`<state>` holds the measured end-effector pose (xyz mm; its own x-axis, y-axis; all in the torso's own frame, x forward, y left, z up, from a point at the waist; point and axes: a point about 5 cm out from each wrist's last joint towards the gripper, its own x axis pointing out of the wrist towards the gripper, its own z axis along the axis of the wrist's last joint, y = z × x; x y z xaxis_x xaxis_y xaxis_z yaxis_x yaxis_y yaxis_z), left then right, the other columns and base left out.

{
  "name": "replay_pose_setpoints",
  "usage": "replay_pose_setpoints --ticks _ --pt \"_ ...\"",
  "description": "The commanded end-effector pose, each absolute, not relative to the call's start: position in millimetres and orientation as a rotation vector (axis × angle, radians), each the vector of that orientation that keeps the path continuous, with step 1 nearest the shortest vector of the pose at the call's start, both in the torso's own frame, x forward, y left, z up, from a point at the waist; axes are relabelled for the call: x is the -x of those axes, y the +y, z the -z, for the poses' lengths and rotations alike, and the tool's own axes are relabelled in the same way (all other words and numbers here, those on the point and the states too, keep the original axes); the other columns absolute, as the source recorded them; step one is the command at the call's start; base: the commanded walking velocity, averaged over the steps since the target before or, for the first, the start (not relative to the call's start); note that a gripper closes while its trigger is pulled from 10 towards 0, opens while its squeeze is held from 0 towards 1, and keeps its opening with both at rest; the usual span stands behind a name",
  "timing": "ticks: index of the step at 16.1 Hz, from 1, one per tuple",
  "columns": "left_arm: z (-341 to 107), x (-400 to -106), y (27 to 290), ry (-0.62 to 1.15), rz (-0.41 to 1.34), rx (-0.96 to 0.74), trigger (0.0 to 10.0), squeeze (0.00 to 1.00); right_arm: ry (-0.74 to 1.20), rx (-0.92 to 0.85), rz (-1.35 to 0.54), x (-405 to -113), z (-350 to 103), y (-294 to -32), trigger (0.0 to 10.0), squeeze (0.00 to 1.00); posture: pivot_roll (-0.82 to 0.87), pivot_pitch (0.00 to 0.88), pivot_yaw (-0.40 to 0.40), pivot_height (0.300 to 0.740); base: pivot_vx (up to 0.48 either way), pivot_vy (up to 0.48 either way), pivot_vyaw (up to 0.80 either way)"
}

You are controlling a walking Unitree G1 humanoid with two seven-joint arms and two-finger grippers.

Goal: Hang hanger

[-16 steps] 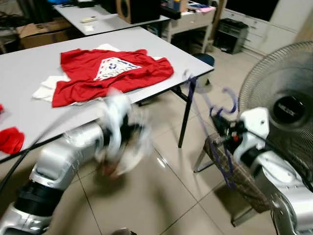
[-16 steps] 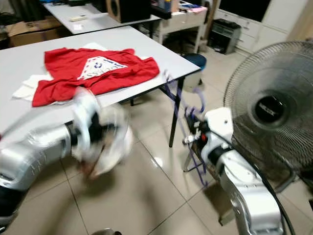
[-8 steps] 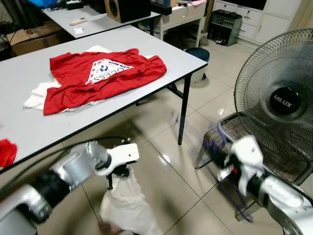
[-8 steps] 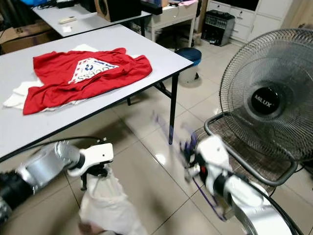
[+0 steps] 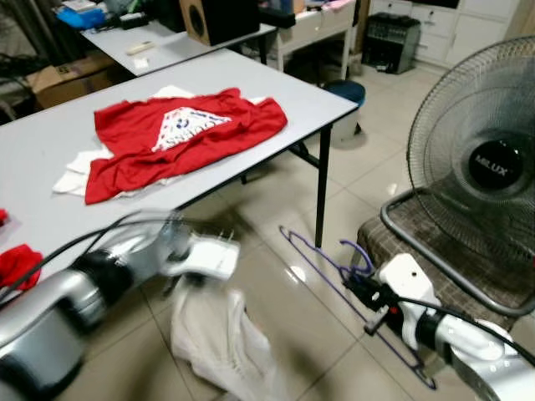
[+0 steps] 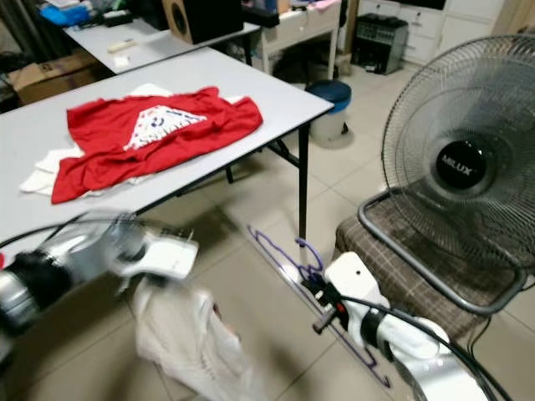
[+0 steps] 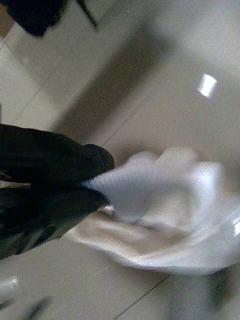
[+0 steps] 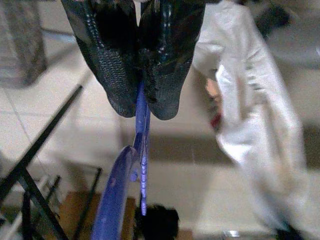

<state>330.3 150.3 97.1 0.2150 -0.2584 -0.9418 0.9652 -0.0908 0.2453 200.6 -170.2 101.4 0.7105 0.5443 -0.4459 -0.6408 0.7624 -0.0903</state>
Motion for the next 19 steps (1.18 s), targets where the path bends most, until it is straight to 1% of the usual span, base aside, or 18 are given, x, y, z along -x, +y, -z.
replay_pose_setpoints --ticks 1,2,3,5,7,10,12,14,15,17,19 --pt "-113 -343 148 0.711 1.156 -1.153 0.0 0.00 0.362 0.227 -0.693 -200 -109 -167 10.0 0.00 -0.17 0.000 0.147 0.740 0.000 0.000 0.00" --pt "-126 -353 135 0.625 1.086 -0.899 0.0 0.00 0.370 0.197 -0.769 -191 -111 -167 10.0 0.00 -0.18 0.000 0.155 0.740 0.000 0.000 0.00" --pt "-128 -355 133 0.611 1.070 -0.862 0.0 0.00 0.373 0.193 -0.781 -189 -111 -168 10.0 0.00 -0.18 0.000 0.155 0.740 0.000 0.000 0.00" --pt "-132 -357 130 0.602 1.065 -0.779 0.0 0.00 0.380 0.127 -0.805 -184 -114 -167 10.0 0.00 -0.19 0.000 0.159 0.740 0.000 0.000 0.00" --pt "-139 -359 123 0.563 1.062 -0.687 0.0 0.00 0.387 0.092 -0.778 -187 -113 -163 10.0 0.00 -0.19 0.000 0.156 0.740 0.000 0.000 0.00" --pt "-149 -362 118 0.495 1.043 -0.691 0.0 0.00 0.418 0.110 -0.700 -198 -106 -164 10.0 0.00 -0.19 0.000 0.148 0.740 0.000 0.000 0.00" --pt "-153 -369 119 0.448 0.976 -0.756 0.0 0.00 0.438 0.158 -0.747 -192 -106 -158 10.0 0.00 -0.18 0.000 0.145 0.740 0.000 0.000 0.00" --pt "-151 -373 125 0.479 0.917 -0.804 0.0 0.00 0.494 0.245 -0.728 -187 -105 -159 10.0 0.00 -0.17 0.000 0.147 0.740 0.000 0.000 0.00" --pt "-151 -375 128 0.486 0.873 -0.811 0.0 0.00 0.497 0.288 -0.682 -187 -107 -163 10.0 0.00 -0.17 0.000 0.147 0.740 0.000 0.000 0.00" --pt "-152 -379 132 0.495 0.814 -0.764 0.0 0.00 0.440 0.295 -0.629 -188 -118 -167 10.0 0.00 -0.17 0.000 0.151 0.740 0.000 0.000 0.00" --pt "-148 -380 135 0.510 0.791 -0.769 0.0 0.00 0.404 0.322 -0.659 -185 -130 -166 10.0 0.00 -0.17 0.000 0.158 0.740 0.000 0.000 0.00"
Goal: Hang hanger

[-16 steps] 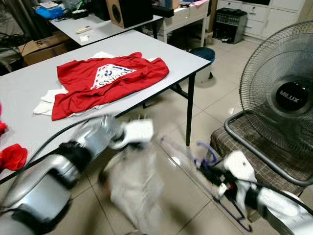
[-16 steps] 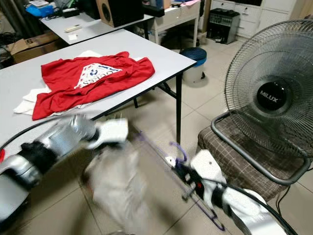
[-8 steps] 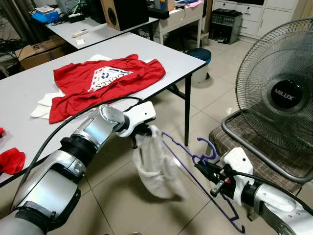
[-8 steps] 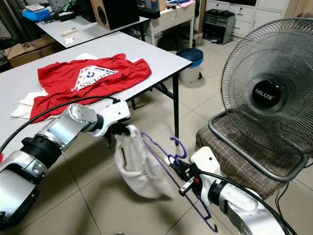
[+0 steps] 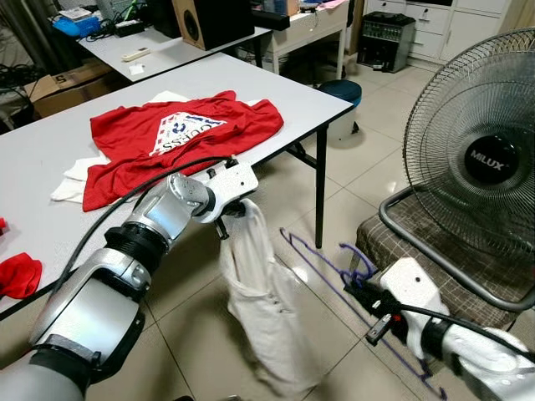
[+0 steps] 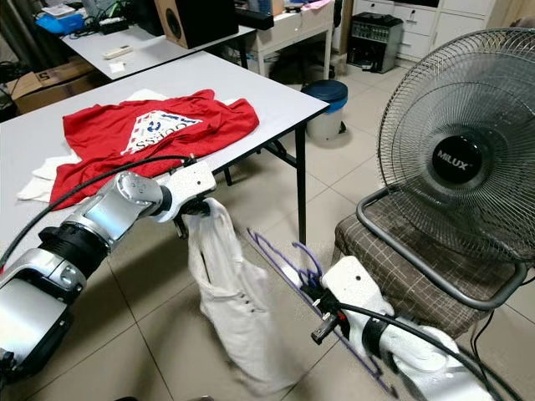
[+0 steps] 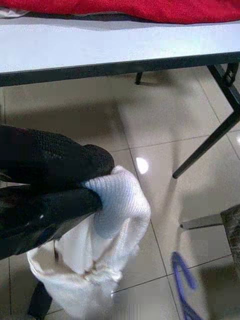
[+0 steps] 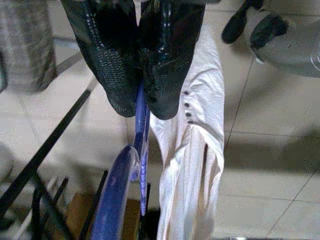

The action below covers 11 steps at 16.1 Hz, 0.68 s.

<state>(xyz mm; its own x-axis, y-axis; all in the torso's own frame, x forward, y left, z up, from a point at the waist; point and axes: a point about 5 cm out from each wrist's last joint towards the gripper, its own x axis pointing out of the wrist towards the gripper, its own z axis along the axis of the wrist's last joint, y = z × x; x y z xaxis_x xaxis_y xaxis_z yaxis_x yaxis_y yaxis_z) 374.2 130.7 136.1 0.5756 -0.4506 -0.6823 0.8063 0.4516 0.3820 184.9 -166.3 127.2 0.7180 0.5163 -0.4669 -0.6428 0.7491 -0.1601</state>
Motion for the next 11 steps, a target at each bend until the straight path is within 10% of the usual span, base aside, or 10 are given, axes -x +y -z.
replay_pose_setpoints --ticks 1,6,11 --pt "-147 -380 135 0.516 0.784 -0.766 0.0 0.00 0.396 0.317 -0.675 -184 -134 -163 10.0 0.00 -0.17 0.000 0.158 0.740 0.000 0.000 0.00" --pt "-149 -382 134 0.519 0.775 -0.759 0.0 0.00 0.498 0.260 -0.830 -165 -137 -149 10.0 0.00 -0.15 0.000 0.149 0.740 0.000 0.000 0.00" --pt "-155 -381 132 0.496 0.835 -0.769 0.0 0.00 0.486 0.272 -0.605 -191 -117 -169 10.0 0.00 -0.15 0.000 0.154 0.740 0.000 0.000 0.00"
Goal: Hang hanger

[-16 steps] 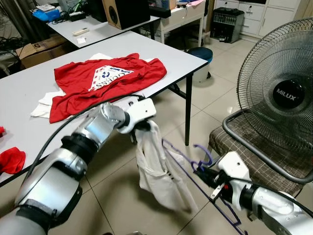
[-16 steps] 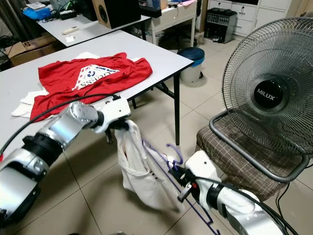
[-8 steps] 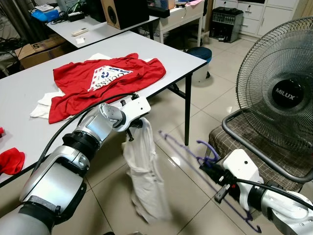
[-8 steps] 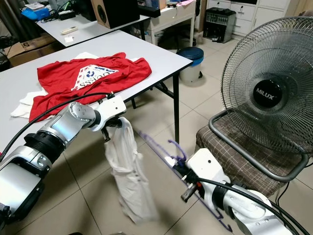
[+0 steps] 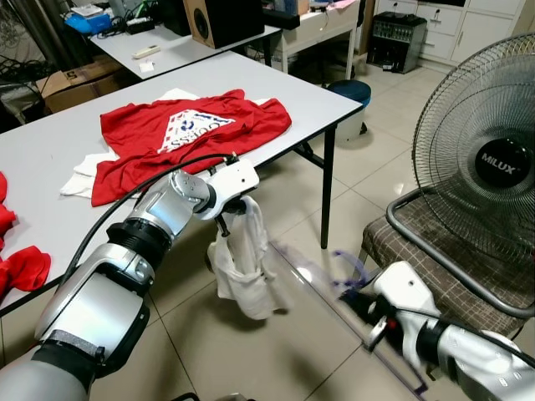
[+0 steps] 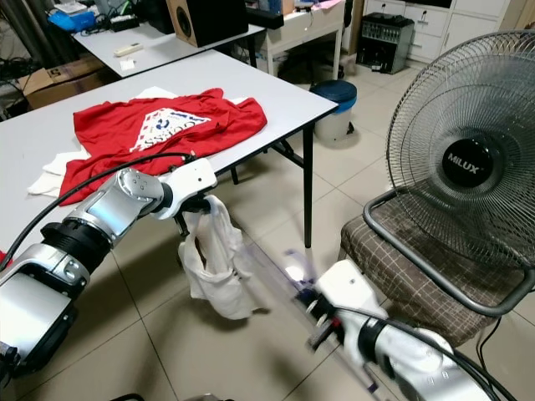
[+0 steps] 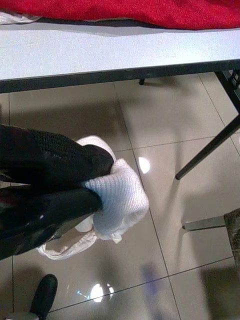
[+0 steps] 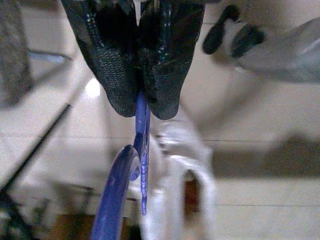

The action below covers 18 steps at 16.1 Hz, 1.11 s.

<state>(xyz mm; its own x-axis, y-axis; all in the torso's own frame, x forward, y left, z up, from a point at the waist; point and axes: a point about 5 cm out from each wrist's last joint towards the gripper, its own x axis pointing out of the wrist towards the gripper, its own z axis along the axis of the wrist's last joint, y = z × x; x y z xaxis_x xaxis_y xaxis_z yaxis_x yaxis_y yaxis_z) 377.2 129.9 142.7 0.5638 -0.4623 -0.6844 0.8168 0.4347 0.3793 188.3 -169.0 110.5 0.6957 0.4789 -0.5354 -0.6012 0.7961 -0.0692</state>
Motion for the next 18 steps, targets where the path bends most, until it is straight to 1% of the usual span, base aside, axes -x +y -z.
replay_pose_setpoints --ticks 1,4,6,9,11,15,18 --pt "-157 -382 132 0.492 0.835 -0.776 0.0 0.00 0.480 0.250 -0.577 -195 -117 -171 10.0 0.00 -0.14 0.000 0.156 0.740 0.000 0.000 0.00" --pt "-165 -381 127 0.461 0.877 -0.765 0.0 0.00 0.464 0.210 -0.604 -200 -115 -166 10.0 0.00 -0.14 0.000 0.160 0.740 0.000 0.000 0.00" --pt "-169 -381 122 0.450 0.898 -0.743 0.0 0.00 0.442 0.208 -0.668 -202 -117 -156 10.0 0.00 -0.13 0.000 0.162 0.740 0.000 0.000 0.00" --pt "-164 -383 131 0.490 0.847 -0.784 0.0 0.00 0.448 0.203 -0.748 -192 -130 -148 10.0 0.00 -0.13 0.000 0.161 0.740 0.000 0.000 0.00" --pt "-165 -382 129 0.489 0.855 -0.761 0.0 0.00 0.454 0.210 -0.754 -192 -131 -147 10.0 0.00 -0.12 0.000 0.157 0.740 0.000 0.000 0.00" --pt "-161 -384 135 0.505 0.805 -0.756 0.0 0.00 0.489 0.231 -0.781 -192 -134 -148 10.0 0.00 -0.12 0.000 0.146 0.740 0.000 0.000 0.00" --pt "-156 -385 138 0.516 0.771 -0.771 0.0 0.00 0.534 0.255 -0.792 -188 -134 -153 10.0 0.00 -0.12 0.000 0.132 0.740 0.000 0.000 0.00"
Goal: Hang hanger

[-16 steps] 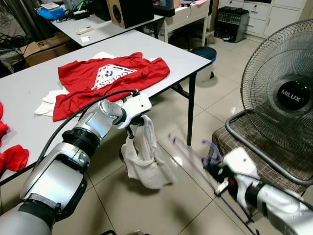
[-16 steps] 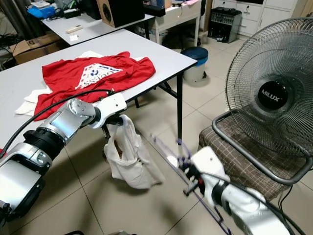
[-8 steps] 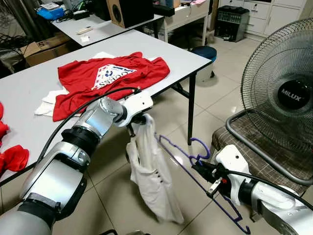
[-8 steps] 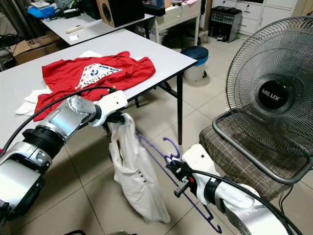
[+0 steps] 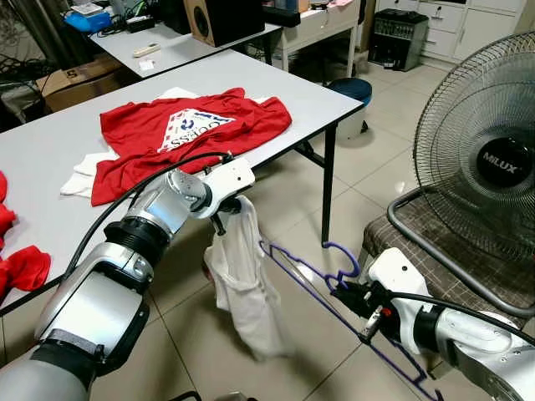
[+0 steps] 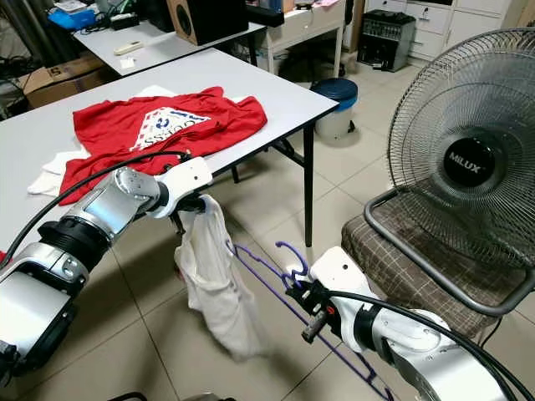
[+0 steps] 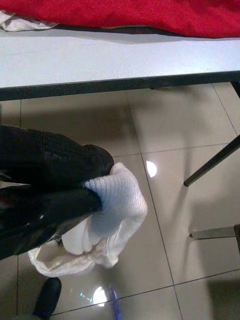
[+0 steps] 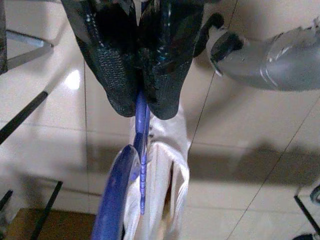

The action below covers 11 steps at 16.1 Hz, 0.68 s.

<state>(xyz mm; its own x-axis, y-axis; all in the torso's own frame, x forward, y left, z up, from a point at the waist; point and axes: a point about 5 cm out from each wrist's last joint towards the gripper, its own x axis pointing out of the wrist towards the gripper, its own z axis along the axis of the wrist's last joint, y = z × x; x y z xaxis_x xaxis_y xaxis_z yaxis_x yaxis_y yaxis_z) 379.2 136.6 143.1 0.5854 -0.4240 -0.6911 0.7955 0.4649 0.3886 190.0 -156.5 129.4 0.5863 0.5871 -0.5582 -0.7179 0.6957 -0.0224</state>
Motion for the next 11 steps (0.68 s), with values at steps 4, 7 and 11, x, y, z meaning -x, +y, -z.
replay_pose_setpoints --ticks 4,7,11 --pt "-158 -382 134 0.500 0.810 -0.742 0.0 0.00 0.506 0.237 -0.736 -200 -132 -155 10.0 0.00 -0.13 0.000 0.131 0.740 0.000 0.000 0.00" --pt "-162 -377 122 0.480 0.876 -0.692 0.0 0.00 0.476 0.172 -0.713 -213 -126 -151 10.0 0.00 -0.13 0.000 0.141 0.740 0.000 0.000 0.00" --pt "-170 -375 113 0.456 0.907 -0.688 0.0 0.00 0.490 0.163 -0.655 -235 -111 -151 10.0 0.00 -0.11 0.000 0.151 0.740 0.000 0.000 0.00"
